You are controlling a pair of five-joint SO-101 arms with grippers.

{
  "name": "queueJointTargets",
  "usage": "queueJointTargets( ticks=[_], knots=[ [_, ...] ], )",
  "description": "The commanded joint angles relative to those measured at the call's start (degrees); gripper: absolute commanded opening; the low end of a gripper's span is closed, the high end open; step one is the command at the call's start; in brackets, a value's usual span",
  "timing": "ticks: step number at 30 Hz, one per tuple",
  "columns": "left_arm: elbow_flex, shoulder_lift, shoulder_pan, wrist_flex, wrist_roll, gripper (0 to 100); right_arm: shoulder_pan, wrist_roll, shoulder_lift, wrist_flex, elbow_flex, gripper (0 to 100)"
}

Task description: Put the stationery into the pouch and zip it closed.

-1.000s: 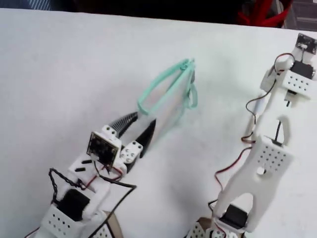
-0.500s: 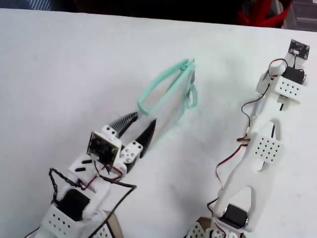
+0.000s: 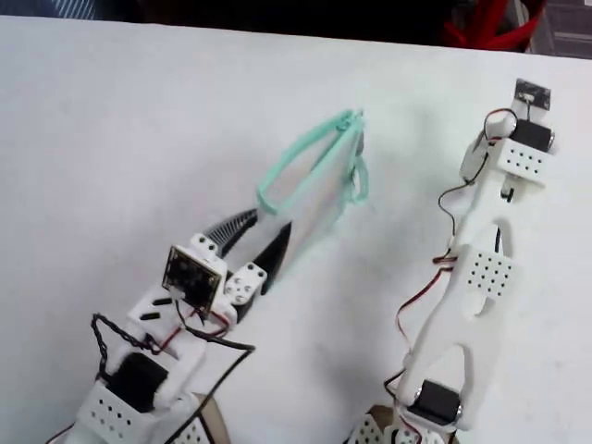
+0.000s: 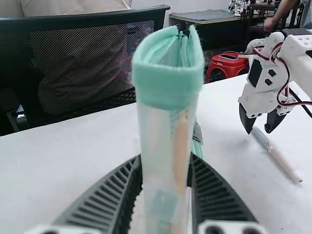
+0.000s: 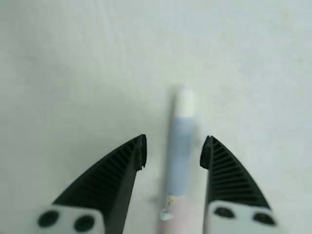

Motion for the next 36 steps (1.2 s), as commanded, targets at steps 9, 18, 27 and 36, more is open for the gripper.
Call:
queueJointTargets(
  ticks=[9, 18, 27, 36],
  knots=[
    [-0.6, 0.2, -0.5, 0.1, 0.0, 15, 1.4, 0.6, 2.0, -0.9, -1.8, 9.9],
    [-0.4, 0.2, -0.4, 0.1, 0.0, 15, 2.6, 0.6, 2.1, -2.2, -4.2, 1.8],
    [-0.6, 0.2, -0.5, 0.1, 0.0, 15, 2.5, 0.6, -2.4, 6.6, -13.0, 1.8],
    [-0.6, 0.2, -0.5, 0.1, 0.0, 15, 5.1, 0.6, -10.9, 6.8, -8.4, 1.8]
  ],
)
